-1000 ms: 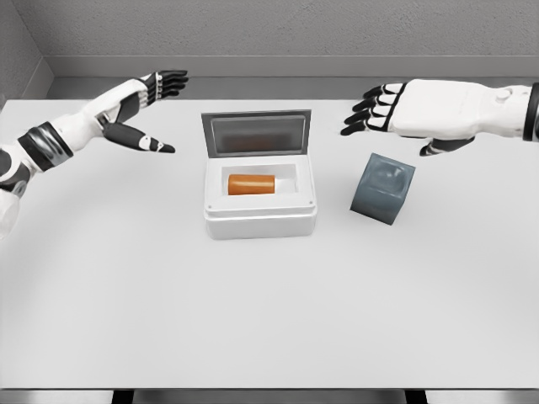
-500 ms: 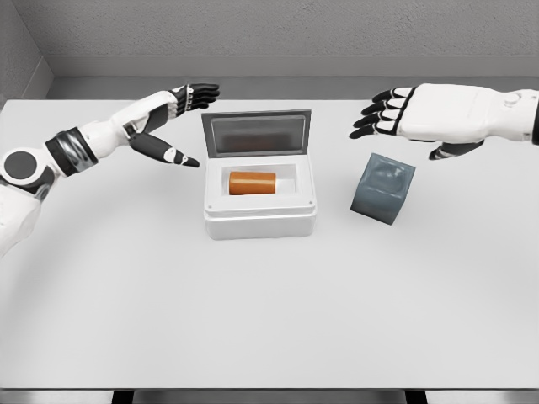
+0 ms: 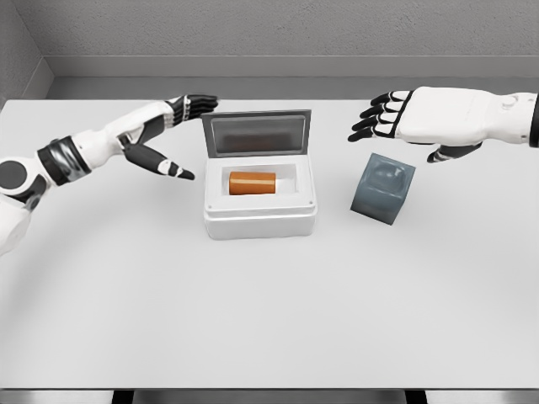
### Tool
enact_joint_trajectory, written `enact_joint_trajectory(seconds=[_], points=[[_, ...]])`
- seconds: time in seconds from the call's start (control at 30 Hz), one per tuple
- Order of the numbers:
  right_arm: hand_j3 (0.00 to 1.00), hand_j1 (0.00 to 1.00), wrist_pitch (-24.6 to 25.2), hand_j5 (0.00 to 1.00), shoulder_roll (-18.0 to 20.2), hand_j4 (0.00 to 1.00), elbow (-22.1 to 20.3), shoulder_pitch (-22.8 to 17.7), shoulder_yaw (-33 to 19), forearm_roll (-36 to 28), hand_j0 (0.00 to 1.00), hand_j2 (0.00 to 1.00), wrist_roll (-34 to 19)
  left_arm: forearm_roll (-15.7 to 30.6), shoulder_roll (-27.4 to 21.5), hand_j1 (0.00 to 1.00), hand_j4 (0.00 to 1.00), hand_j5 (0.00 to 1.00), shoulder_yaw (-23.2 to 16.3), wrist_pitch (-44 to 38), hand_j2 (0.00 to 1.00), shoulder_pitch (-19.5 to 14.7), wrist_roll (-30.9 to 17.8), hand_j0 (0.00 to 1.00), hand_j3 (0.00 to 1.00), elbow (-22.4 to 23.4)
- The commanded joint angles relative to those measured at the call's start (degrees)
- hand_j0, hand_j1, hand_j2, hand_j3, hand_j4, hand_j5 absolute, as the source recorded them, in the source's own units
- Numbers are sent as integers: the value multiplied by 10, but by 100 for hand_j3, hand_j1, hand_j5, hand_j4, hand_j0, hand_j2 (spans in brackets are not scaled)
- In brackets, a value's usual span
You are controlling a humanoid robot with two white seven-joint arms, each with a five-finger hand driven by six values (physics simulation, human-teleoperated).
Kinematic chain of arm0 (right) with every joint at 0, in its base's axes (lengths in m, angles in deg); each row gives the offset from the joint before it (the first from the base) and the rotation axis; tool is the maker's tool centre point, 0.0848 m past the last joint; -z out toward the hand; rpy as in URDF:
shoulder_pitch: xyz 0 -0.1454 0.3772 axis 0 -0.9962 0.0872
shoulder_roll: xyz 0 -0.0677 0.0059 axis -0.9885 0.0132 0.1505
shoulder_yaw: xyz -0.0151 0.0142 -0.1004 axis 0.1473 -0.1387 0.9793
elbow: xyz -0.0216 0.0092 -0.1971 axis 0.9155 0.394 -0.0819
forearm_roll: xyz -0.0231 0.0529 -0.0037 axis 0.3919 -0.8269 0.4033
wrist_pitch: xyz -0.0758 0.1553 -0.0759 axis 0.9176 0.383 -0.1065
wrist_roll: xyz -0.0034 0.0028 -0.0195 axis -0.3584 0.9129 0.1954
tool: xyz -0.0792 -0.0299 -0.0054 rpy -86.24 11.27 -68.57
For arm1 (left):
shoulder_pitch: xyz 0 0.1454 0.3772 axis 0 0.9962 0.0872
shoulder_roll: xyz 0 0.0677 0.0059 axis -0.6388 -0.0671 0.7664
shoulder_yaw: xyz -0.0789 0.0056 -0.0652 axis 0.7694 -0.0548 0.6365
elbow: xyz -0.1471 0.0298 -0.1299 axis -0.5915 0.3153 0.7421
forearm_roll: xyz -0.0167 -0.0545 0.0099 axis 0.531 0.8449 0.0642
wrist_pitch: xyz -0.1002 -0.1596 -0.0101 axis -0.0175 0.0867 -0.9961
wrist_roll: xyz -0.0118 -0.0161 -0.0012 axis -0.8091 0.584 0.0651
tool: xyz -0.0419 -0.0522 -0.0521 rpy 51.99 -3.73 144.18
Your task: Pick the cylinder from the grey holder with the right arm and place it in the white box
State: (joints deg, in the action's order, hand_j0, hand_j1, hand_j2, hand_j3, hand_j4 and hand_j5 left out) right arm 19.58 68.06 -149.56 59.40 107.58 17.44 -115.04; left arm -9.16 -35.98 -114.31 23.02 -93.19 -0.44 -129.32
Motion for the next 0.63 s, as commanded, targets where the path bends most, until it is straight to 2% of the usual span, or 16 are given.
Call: enact_joint_trajectory(seconds=[0.0, 0.23, 0.6], points=[[100, 100, 2, 100, 1, 100, 0, 0, 0, -2, 100, 100, 0, 12, -15, 100, 100, 100, 1, -3, 100, 0, 0, 100, 100, -31], [100, 100, 2, 100, 1, 100, 0, -1, 1, -2, 100, 100, 0, 36, -35, 100, 100, 100, -9, -3, 100, 9, 0, 100, 100, -74], [100, 100, 2, 100, 1, 100, -2, 2, 1, -3, 100, 100, 0, 43, -61, 100, 100, 100, -9, -1, 100, 10, 0, 100, 100, -56]])
